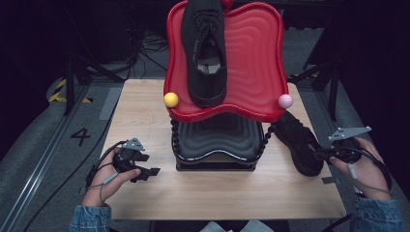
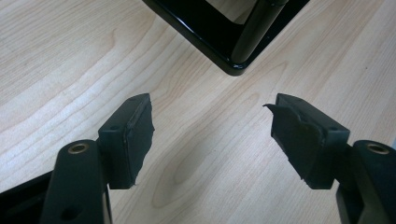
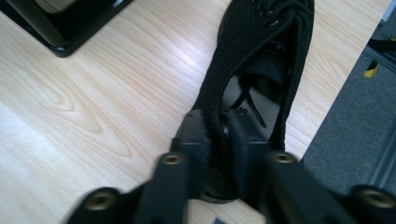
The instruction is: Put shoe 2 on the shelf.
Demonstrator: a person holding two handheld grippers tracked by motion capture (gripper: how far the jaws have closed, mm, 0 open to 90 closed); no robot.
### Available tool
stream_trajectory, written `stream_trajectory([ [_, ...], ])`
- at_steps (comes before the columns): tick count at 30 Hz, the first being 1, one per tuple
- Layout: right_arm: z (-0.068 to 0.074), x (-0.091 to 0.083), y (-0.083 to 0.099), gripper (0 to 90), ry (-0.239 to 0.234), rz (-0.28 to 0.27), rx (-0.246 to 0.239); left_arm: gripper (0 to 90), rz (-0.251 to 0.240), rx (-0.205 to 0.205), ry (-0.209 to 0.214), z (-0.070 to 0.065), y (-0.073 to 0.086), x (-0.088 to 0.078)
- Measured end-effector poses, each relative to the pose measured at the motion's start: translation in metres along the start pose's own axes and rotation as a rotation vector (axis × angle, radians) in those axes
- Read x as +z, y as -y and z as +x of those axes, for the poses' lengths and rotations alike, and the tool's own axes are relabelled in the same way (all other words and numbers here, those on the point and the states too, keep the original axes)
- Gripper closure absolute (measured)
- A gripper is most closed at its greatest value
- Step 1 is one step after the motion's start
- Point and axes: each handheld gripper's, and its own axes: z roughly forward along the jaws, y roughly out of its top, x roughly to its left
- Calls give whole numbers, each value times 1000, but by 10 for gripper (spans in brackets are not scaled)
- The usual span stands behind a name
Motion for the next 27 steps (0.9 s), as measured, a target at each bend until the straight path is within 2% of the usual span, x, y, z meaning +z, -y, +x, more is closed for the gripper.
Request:
stream_trajectory([
  [1,0,0,-1,861,-2,2,1,302,11,-8,4,-1,1,0],
  [4,5,0,-4,872,-5,4,-5,302,9,4,-3,1,0,2],
  [6,10,0,-7,874,-25,3,-10,302,18,5,6,1,0,3],
  [7,15,1,-8,874,-53,0,-12,302,13,-5,8,0,0,5],
  [8,18,1,-10,874,-77,-4,-12,302,19,16,0,1,-1,5],
  [9,23,2,-12,875,-101,-6,-23,302,22,4,8,0,-2,6],
  [10,29,2,-14,874,-112,0,-32,303,22,14,8,1,-3,7],
  [12,40,2,-18,873,-147,7,-63,302,18,7,11,0,-5,9],
  [13,46,1,-19,873,-182,7,-84,303,17,25,7,1,-7,9],
  [14,50,0,-19,873,-217,13,-96,306,16,17,11,1,-8,10],
  [16,57,-3,-19,870,-284,23,-110,307,22,29,16,2,-10,11],
  [17,60,-3,-18,863,-314,29,-121,307,26,49,13,2,-12,13],
  [18,62,-3,-17,828,-334,30,-123,312,31,48,23,1,-12,14],
  [20,59,-2,-14,769,-356,19,-94,312,33,56,26,1,-14,17],
  [23,57,3,-7,677,-346,74,-88,310,37,59,32,0,-17,18],
  [27,58,15,-5,675,-368,114,-109,308,41,56,36,-1,-18,20],
])
